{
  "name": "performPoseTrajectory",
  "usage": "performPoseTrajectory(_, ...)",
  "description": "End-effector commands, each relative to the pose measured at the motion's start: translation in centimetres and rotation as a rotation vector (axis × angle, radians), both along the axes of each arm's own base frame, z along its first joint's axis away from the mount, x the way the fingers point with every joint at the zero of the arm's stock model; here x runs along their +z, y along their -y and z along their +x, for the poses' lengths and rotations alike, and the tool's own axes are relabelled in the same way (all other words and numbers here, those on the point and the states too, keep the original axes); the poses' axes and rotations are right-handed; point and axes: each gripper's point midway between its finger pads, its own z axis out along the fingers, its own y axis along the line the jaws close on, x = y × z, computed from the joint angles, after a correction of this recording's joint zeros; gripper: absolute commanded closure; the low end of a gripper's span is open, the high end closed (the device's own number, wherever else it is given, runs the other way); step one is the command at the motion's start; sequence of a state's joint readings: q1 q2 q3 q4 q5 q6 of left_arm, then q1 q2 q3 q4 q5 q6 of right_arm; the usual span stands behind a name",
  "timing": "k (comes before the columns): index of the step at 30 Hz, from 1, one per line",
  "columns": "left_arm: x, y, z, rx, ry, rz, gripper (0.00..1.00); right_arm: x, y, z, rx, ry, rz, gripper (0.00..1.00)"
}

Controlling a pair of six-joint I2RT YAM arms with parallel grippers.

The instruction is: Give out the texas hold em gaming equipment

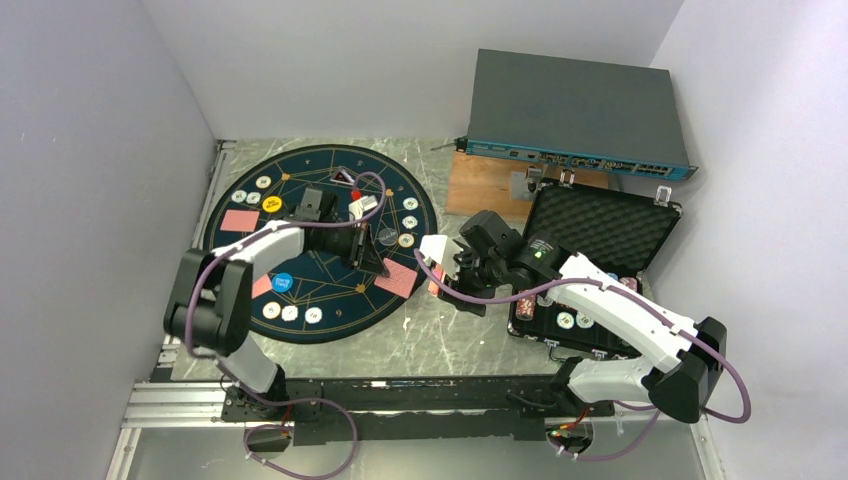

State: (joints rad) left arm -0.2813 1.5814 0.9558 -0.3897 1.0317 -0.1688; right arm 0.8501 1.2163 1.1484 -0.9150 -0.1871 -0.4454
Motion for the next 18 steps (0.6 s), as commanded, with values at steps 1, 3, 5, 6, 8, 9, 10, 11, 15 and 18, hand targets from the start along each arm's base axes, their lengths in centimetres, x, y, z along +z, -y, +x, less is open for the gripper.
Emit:
performPoseTrajectory(1, -2.3, 0.2, 2.6, 0.008, 0.005, 0.071, 1.0, 1.4, -0.7, 0.5, 0.013, 0.058, 0.054, 1.0)
performPoseTrajectory(3, -3.6, 0.2, 3.6, 0.024, -0.014, 0.099, 1.0, 1.5, -0.7, 0.4, 0.012, 0.055, 0.058, 1.0)
performPoseTrajectory(5, -4.7, 0.3, 4.5, 0.036, -0.033, 0.118, 1.0, 1.6, -0.7, 0.5, 0.012, 0.057, 0.058, 1.0)
performPoseTrajectory(6, -5.1, 0.3, 5.1, 0.041, -0.037, 0.127, 1.0, 1.5, -0.7, 0.4, 0.012, 0.055, 0.054, 1.0)
performPoseTrajectory(8, -6.0, 0.3, 6.0, 0.068, -0.05, 0.144, 1.0, 1.6, -0.6, 0.5, 0.011, 0.057, 0.053, 1.0)
performPoseTrajectory(9, -6.3, 0.2, 6.3, 0.076, -0.051, 0.147, 1.0, 1.6, -0.6, 0.5, 0.012, 0.056, 0.051, 1.0)
performPoseTrajectory(10, -6.8, 0.1, 6.7, 0.088, -0.052, 0.164, 1.0, 1.6, -0.6, 0.5, 0.012, 0.057, 0.052, 1.0)
performPoseTrajectory(11, -7.3, 0.0, 7.0, 0.096, -0.053, 0.18, 0.99, 1.6, -0.6, 0.4, 0.012, 0.055, 0.05, 1.0)
performPoseTrajectory(15, -9.5, -1.3, 8.2, 0.147, -0.031, 0.296, 0.99, 1.7, -0.7, 0.4, 0.012, 0.053, 0.054, 1.0)
performPoseTrajectory(18, -10.4, -1.9, 8.8, 0.164, -0.018, 0.344, 0.88, 1.9, -0.9, 0.5, 0.011, 0.051, 0.062, 1.0)
